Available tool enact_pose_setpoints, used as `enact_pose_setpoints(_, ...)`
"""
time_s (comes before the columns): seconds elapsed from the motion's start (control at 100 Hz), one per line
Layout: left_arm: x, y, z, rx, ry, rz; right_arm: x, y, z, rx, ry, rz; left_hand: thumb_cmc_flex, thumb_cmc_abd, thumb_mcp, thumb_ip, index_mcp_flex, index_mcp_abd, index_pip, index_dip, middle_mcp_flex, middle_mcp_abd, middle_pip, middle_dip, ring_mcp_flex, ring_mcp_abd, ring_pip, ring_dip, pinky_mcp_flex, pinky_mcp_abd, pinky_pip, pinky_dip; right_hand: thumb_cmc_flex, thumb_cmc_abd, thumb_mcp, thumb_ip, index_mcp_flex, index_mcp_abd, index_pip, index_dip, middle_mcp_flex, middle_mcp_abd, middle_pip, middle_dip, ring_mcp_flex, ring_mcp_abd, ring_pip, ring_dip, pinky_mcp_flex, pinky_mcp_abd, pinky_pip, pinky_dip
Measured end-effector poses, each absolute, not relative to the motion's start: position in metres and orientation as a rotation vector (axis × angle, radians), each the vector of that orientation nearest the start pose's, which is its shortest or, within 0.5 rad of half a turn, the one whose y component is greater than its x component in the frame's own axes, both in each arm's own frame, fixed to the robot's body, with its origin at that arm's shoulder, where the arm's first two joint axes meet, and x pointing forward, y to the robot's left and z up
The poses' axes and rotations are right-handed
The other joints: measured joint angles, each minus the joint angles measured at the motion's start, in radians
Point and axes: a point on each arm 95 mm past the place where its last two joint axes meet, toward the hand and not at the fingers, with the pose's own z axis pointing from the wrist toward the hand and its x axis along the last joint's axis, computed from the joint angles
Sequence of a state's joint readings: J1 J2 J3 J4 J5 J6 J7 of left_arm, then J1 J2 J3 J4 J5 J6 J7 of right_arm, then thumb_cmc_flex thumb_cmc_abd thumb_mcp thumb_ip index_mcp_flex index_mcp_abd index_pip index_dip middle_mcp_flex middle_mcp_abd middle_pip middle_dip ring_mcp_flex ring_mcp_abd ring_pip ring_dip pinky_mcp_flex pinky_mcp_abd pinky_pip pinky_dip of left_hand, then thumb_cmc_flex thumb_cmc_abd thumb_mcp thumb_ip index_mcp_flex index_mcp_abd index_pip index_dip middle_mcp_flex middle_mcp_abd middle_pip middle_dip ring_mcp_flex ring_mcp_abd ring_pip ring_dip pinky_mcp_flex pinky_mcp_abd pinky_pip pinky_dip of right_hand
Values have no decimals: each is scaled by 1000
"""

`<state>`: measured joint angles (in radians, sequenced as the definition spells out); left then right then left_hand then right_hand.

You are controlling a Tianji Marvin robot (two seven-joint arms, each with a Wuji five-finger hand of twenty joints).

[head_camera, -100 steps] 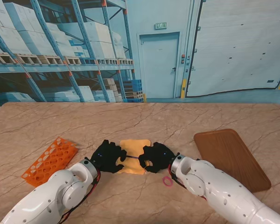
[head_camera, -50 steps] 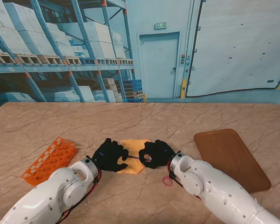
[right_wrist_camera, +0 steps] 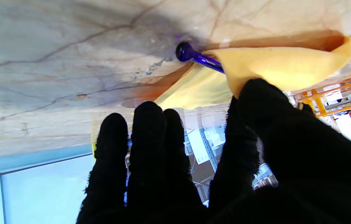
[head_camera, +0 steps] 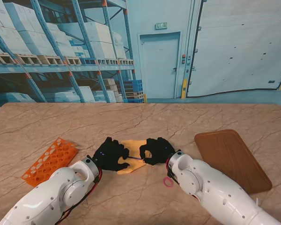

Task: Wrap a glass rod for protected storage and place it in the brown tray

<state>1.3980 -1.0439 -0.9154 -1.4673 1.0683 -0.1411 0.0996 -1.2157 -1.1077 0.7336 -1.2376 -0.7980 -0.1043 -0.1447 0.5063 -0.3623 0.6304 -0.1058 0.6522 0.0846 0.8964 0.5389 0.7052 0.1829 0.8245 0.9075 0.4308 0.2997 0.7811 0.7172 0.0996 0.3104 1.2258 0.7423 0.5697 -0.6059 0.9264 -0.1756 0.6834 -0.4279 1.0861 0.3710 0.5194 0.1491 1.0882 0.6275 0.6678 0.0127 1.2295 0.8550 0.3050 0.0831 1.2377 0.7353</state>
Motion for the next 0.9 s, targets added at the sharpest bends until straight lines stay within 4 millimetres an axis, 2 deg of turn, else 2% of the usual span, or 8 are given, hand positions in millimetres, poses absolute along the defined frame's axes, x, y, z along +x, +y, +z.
enact_pose_setpoints(0.24,400,-57,-360,-870,1838,-1540,438,79,-383,1152,1760,1594,-87,-3,-71,0,-34,24,-44,0,-35,0,-27,-4,-13,0,-33,0,-20,-1,-1,-1,13,6,-1,0,0,13,0,0,0,10,-1,-2,0,7,-1,-11,-1,8,0,-11)
enact_pose_setpoints(0.39,401,-58,-362,-869,1853,-1528,442,79,-382,1149,1748,1588,-87,-3,-107,0,-65,29,-91,-2,-62,0,-52,-8,-51,0,-60,-2,-40,-1,-15,-9,17,6,-2,0,0,15,0,1,0,11,-1,-5,-1,9,-11,-14,-1,8,0,-11)
enact_pose_setpoints(0.51,402,-61,-363,-883,1864,-1512,443,79,-380,1157,1731,1587,-87,-22,-109,0,-62,37,-105,-13,-62,0,-63,-17,-51,0,-73,-3,-44,-1,-29,-11,18,16,-2,0,-1,16,0,2,0,12,-1,-14,-1,11,-12,-22,-1,9,0,-11)
enact_pose_setpoints(0.69,403,-64,-367,-882,1905,-1484,445,79,-378,1169,1705,1592,-81,-90,45,0,-60,37,-114,-14,-58,0,-63,-19,-46,0,-79,-3,-46,-1,-37,-11,18,16,-2,0,-2,16,0,3,0,12,-1,-14,-1,12,-12,-23,-8,9,0,-12)
enact_pose_setpoints(0.76,403,-64,-368,-871,1912,-1478,446,78,-377,1169,1698,1593,-34,-98,127,0,-36,37,-104,-13,-37,0,-63,-19,-33,0,-70,-4,-40,-1,-37,-11,18,16,-2,0,-2,16,0,7,0,12,-1,-14,-18,16,-12,-24,-9,9,0,-12)
enact_pose_setpoints(0.8,403,-64,-368,-867,1914,-1475,446,78,-377,1171,1695,1592,37,-148,170,-2,-31,31,-63,-27,-17,0,-48,-19,-9,0,-58,-4,-28,-1,-37,-10,18,16,-2,0,-2,16,0,8,0,12,-1,-14,-8,17,-12,-24,-9,9,0,-12)
enact_pose_setpoints(0.87,403,-64,-369,-861,1906,-1480,446,78,-376,1176,1688,1590,150,-202,189,-53,-26,-15,27,-79,20,-1,-33,14,17,0,-34,-4,-9,-1,-24,-9,18,16,-2,0,-2,17,0,8,0,15,-1,-15,-8,17,-12,-24,-10,9,0,-12)
enact_pose_setpoints(0.9,403,-65,-369,-858,1898,-1485,446,78,-376,1179,1685,1588,183,-200,196,-53,-23,-28,61,-92,32,-1,-33,52,22,0,-22,-4,-1,-1,-18,-9,18,16,-2,0,-2,18,0,8,0,16,-1,-15,-8,17,-12,-24,-10,9,0,-13)
